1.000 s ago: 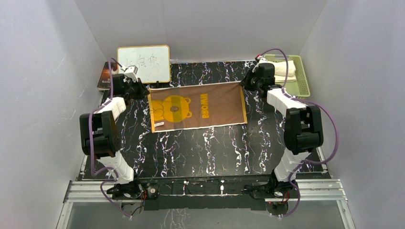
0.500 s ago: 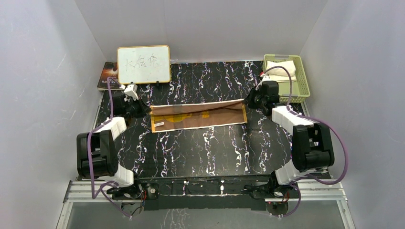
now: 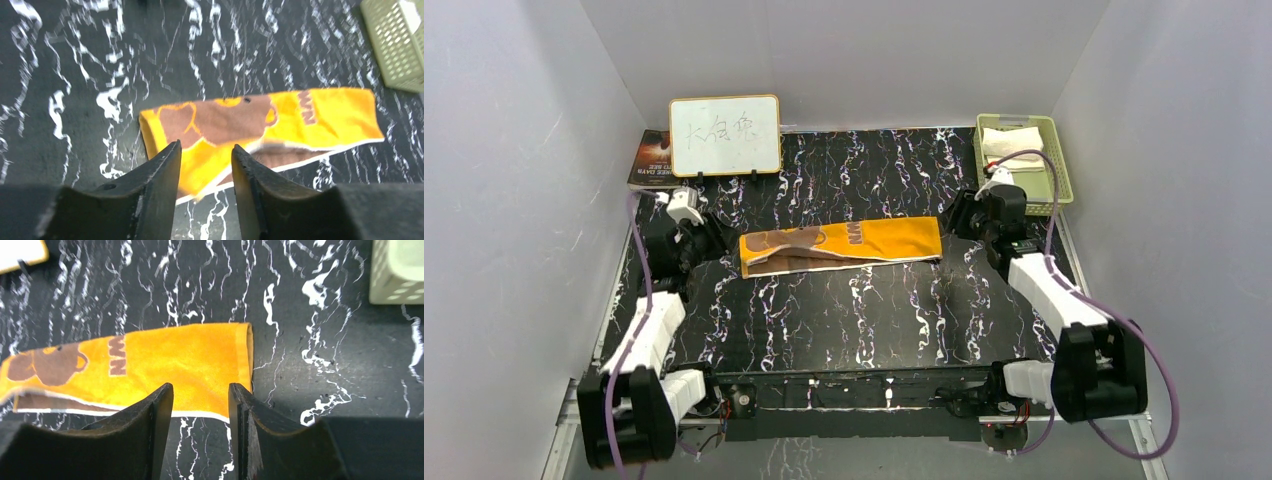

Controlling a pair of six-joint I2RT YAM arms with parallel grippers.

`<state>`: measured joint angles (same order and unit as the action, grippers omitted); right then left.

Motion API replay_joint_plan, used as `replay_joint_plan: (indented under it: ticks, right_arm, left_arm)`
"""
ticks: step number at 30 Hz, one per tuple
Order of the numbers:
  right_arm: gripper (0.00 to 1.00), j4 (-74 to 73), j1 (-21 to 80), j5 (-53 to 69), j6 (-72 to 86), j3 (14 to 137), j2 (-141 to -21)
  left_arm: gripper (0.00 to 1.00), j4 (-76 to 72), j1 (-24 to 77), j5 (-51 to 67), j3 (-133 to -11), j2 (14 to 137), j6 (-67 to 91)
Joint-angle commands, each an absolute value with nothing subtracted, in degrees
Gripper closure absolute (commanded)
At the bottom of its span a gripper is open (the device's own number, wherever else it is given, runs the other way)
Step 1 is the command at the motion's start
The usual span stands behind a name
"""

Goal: Roll the towels
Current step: Fold the towel at the center of the board.

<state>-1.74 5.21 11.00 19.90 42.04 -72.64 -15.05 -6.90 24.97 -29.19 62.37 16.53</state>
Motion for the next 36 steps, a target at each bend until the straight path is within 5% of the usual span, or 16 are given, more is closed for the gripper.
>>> replay_joint_plan:
  ticks: [1, 7, 12, 22, 36]
  right_arm:
    - [0.56, 3.11, 4.96, 6.04, 21.96, 40.56, -64.48]
    - [0.58, 4.49, 5.47, 6.66, 26.74, 44.25, -64.76]
    - [0.64, -4.78, 10.12, 11.26, 25.28, 56.87, -80.95]
    - [0.66, 7.23, 11.86, 33.00, 27.77, 56.68, -99.29]
    - [0.66, 16.13, 2.74, 36.63, 30.66, 48.78, -108.09]
  left_arm:
    - [0.57, -17.29, -6.77, 21.50, -28.68, 52.96, 16.33]
    - [0.53, -13.43, -6.79, 25.32, -35.40, 59.44, 17.85]
    - [0.57, 1.32, -6.77, 32.67, -49.03, 77.05, 20.17]
    - [0.48, -21.75, -6.68, 46.08, -41.98, 90.26, 36.25]
    - [0.49, -23.80, -6.77, 27.75, -37.06, 98.90, 38.46]
